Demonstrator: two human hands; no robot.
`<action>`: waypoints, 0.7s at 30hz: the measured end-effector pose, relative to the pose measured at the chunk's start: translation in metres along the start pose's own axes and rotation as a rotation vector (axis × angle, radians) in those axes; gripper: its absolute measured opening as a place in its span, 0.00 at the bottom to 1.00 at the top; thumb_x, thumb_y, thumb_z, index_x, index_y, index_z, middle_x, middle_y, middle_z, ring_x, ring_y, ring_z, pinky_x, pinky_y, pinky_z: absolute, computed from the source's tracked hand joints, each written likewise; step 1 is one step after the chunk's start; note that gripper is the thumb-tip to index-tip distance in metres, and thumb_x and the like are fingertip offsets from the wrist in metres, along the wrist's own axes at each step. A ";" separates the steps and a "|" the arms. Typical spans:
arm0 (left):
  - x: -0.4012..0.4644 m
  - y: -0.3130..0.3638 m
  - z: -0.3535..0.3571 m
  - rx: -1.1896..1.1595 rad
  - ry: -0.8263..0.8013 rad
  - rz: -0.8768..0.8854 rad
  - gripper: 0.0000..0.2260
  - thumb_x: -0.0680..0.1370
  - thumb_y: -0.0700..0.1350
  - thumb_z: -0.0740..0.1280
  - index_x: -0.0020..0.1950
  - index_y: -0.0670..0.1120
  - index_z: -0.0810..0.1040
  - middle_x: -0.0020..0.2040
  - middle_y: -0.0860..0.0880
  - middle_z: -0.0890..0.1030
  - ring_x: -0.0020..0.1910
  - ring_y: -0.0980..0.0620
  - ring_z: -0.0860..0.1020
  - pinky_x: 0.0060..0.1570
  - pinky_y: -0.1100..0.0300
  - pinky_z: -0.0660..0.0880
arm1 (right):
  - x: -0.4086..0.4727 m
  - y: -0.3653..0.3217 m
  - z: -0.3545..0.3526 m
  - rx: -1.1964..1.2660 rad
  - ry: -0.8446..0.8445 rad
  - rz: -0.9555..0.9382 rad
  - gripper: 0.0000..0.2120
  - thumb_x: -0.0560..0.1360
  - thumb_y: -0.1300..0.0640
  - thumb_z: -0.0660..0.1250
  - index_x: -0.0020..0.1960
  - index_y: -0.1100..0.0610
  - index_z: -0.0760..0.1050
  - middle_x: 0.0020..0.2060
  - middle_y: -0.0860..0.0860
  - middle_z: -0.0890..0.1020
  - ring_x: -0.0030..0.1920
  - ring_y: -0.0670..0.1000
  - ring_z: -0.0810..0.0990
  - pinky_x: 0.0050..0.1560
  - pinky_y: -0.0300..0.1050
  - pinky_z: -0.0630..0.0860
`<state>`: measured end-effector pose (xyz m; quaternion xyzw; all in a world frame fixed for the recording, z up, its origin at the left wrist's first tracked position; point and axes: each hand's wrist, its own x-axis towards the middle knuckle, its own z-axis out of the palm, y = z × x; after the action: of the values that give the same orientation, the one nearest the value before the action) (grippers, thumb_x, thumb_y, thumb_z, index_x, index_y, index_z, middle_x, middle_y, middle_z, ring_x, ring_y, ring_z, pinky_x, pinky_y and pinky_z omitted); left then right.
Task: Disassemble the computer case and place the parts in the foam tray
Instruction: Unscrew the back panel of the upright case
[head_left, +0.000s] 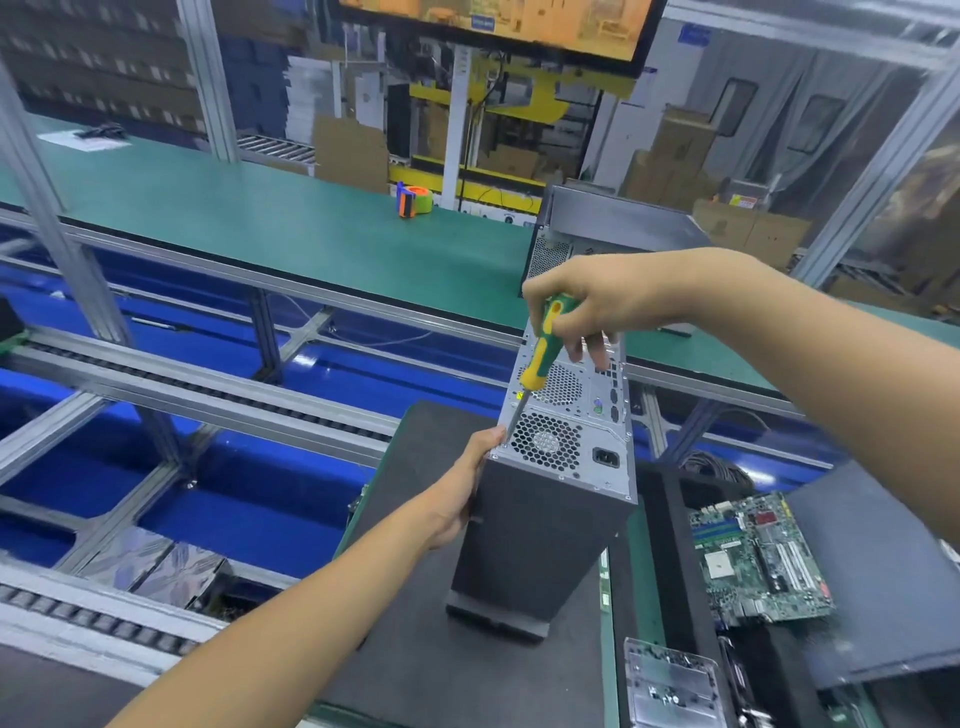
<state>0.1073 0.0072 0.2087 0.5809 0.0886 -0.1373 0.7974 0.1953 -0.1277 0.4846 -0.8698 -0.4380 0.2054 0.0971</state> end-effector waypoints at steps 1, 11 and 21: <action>0.001 -0.001 0.001 0.001 0.014 0.001 0.32 0.67 0.78 0.64 0.64 0.61 0.82 0.62 0.51 0.85 0.61 0.52 0.83 0.62 0.51 0.75 | -0.003 -0.005 -0.001 -0.093 -0.014 -0.046 0.09 0.75 0.65 0.64 0.48 0.50 0.75 0.39 0.46 0.85 0.33 0.53 0.86 0.35 0.44 0.76; -0.004 0.000 0.015 -0.014 0.166 0.001 0.56 0.54 0.84 0.64 0.76 0.56 0.72 0.78 0.46 0.67 0.72 0.44 0.72 0.73 0.41 0.67 | -0.003 -0.021 0.009 -0.654 0.121 -0.231 0.06 0.75 0.48 0.67 0.43 0.45 0.70 0.27 0.47 0.77 0.30 0.44 0.76 0.29 0.43 0.65; -0.005 0.001 0.017 -0.034 0.183 0.025 0.56 0.54 0.84 0.64 0.77 0.56 0.69 0.76 0.45 0.70 0.69 0.44 0.74 0.72 0.40 0.69 | 0.026 -0.014 0.011 -0.144 0.160 0.025 0.07 0.74 0.55 0.68 0.40 0.57 0.74 0.28 0.54 0.83 0.24 0.57 0.81 0.25 0.43 0.76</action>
<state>0.1029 -0.0086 0.2166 0.5784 0.1561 -0.0721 0.7974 0.1943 -0.0988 0.4722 -0.8935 -0.4315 0.1047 0.0664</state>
